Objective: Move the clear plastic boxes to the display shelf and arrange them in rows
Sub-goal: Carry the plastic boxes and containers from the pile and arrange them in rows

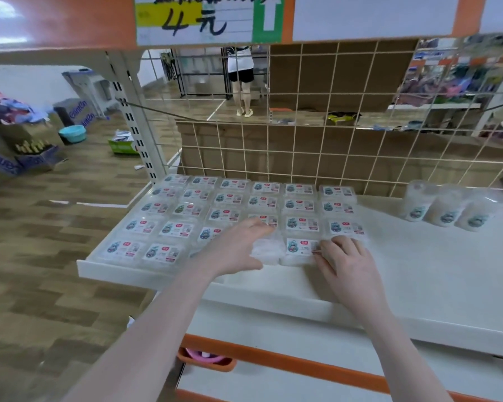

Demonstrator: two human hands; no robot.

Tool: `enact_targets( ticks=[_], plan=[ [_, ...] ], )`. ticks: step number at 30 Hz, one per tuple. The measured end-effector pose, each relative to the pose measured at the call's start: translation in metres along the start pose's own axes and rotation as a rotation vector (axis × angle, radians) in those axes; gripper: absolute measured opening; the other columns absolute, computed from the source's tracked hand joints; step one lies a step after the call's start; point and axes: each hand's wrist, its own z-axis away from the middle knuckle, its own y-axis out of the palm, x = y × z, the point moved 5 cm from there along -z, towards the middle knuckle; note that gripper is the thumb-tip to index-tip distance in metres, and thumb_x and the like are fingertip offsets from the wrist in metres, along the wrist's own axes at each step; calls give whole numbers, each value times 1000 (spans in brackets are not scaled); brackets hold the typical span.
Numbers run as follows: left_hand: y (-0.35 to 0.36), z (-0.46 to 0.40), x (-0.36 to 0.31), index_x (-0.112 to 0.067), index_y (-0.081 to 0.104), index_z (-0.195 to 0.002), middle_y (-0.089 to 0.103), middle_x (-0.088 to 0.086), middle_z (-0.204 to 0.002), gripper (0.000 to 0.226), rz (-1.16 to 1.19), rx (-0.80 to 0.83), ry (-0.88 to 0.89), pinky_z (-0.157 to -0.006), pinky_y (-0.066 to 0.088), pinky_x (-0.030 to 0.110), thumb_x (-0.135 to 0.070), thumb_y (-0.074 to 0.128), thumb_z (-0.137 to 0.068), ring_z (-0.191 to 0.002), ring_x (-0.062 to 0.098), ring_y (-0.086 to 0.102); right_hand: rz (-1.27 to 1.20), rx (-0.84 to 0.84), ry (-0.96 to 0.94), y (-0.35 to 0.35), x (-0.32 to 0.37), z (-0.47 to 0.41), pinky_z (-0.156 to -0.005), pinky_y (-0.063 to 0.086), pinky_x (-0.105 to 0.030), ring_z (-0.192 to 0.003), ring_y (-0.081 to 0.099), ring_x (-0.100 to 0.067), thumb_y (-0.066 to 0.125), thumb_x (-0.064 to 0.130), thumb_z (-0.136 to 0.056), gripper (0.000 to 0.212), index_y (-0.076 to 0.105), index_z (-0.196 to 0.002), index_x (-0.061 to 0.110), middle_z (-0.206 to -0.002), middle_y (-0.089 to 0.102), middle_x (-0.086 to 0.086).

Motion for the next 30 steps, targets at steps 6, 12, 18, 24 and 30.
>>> enact_targets(
  ticks=[6, 12, 18, 24, 30],
  plan=[
    [-16, -2, 10, -24, 42, -141, 42, -7, -145, 53, 159, 0, -28, -101, 31, 23, -32, 58, -91, -130, 11, 40, 2, 2, -3, -1, 0, 0, -68, 48, -37, -76, 56, -30, 42, 36, -87, 36, 67, -87, 10, -84, 61, -5],
    [-32, -10, 26, -20, 54, -130, 53, -6, -135, 40, 324, -103, -57, -98, 39, 22, -25, 59, -91, -121, 7, 51, 3, 14, 11, 0, 0, 0, -68, 49, -37, -75, 56, -30, 42, 37, -86, 37, 67, -86, 10, -84, 61, -5],
    [-33, -21, 31, -23, 50, -135, 50, 0, -138, 40, 116, -202, -81, -100, 39, 31, -28, 50, -95, -124, 20, 49, 14, 29, 26, 0, -1, -1, -68, 49, -36, -76, 57, -30, 41, 39, -86, 38, 68, -87, 11, -84, 61, -5],
    [-23, -21, 28, -28, 21, -149, 27, 1, -154, 81, -65, -49, -111, -107, 32, 33, -55, 59, -83, -137, 20, 33, 9, 35, 29, -1, -1, -1, -69, 50, -36, -77, 57, -29, 41, 39, -86, 39, 68, -89, 11, -85, 62, -5],
    [-18, -26, 23, -24, 27, -147, 34, 3, -149, 75, -77, 16, -102, -99, 36, 29, -46, 62, -84, -131, 20, 38, 8, 32, 38, 0, 0, -1, -68, 50, -37, -76, 58, -30, 43, 39, -85, 39, 68, -88, 10, -85, 62, -6]
  ],
)
